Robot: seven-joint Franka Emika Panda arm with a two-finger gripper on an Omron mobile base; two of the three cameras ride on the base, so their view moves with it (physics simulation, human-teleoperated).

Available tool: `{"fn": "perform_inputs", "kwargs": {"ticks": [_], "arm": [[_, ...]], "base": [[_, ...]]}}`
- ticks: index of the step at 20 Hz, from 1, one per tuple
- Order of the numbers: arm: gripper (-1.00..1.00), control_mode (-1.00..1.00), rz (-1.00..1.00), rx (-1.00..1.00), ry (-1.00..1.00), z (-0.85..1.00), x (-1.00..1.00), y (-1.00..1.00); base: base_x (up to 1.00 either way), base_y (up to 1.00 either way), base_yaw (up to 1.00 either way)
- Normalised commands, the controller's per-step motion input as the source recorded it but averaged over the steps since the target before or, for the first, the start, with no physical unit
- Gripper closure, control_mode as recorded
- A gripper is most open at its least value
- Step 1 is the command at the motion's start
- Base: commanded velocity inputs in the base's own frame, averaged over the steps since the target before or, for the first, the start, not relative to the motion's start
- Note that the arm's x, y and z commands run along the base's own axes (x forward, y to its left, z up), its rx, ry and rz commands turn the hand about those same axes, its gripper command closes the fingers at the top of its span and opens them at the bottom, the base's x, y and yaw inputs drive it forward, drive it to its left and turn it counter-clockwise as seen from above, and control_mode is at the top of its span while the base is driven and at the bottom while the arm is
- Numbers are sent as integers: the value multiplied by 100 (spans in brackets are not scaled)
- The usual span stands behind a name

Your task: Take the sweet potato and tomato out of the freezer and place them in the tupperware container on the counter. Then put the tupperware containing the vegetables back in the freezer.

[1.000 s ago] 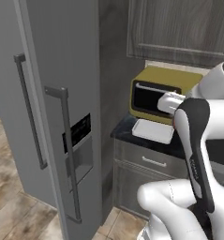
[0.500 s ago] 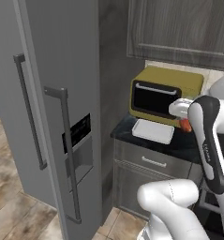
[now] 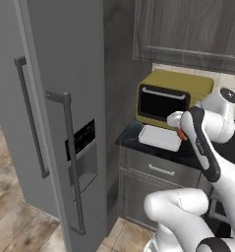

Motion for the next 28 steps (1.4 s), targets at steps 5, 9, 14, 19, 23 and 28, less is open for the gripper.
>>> {"fn": "perform_inputs", "kwargs": {"ticks": [5, 9, 14, 19, 23, 28], "arm": [[100, -100, 0, -1, 12, -59, 99, 0], [100, -100, 0, 0, 12, -39, 86, -4], [100, -100, 0, 0, 8, -20, 71, -6], [100, -100, 0, 0, 7, -20, 69, -7], [100, -100, 0, 0, 8, -31, 47, -1], [100, -100, 0, 0, 7, -43, 33, 0]], "base": [[0, 0, 0], [0, 0, 0], [0, 0, 0], [0, 0, 0], [0, 0, 0], [0, 0, 0]]}}
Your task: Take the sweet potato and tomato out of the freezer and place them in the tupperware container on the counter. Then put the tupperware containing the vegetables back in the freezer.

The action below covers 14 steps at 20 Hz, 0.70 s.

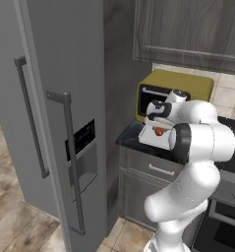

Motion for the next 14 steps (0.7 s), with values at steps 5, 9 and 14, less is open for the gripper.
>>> {"fn": "perform_inputs", "kwargs": {"ticks": [5, 9, 14], "arm": [[100, -100, 0, 0, 3, -36, 27, 0], [100, -100, 0, 0, 0, -20, 18, 0], [100, -100, 0, 0, 0, -20, 21, 0]], "base": [[0, 0, 0], [0, 0, 0], [0, 0, 0]]}}
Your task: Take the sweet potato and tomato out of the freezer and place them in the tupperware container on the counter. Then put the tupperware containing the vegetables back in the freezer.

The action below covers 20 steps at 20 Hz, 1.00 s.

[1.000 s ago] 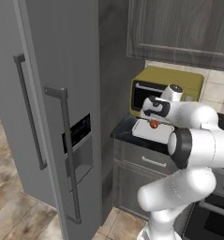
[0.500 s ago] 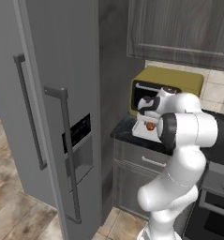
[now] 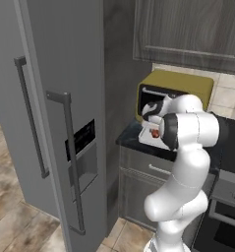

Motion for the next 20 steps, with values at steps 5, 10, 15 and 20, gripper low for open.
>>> {"fn": "perform_inputs", "kwargs": {"ticks": [5, 10, 15, 20], "arm": [[100, -100, 0, -1, 0, -21, 18, 0], [100, -100, 0, -4, -6, -13, 14, 0], [100, -100, 0, -3, -6, -6, 19, 0], [100, -100, 0, -2, -3, -9, 21, 0]], "base": [[0, 0, 0], [0, 0, 0], [0, 0, 0], [0, 0, 0]]}}
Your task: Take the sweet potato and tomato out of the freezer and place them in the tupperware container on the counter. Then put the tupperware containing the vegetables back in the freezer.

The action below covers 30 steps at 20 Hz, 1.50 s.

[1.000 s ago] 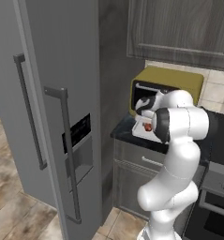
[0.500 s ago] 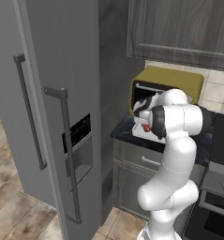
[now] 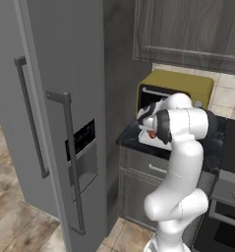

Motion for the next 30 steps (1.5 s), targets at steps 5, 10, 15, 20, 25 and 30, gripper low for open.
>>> {"fn": "perform_inputs", "kwargs": {"ticks": [5, 10, 15, 20, 25, 30], "arm": [[100, -100, 0, -1, -1, -11, 21, 0], [-100, -100, 0, 0, 0, -7, 26, -1], [-100, -100, 0, 0, 0, 0, 21, -9], [-100, -100, 0, 0, -1, 0, 5, -10], [-100, -100, 0, 0, -15, 45, -53, -1], [-100, -100, 0, 0, -19, 72, -83, 0]], "base": [[0, 0, 0], [0, 0, 0], [0, 0, 0], [0, 0, 0], [0, 0, 0], [0, 0, 0]]}}
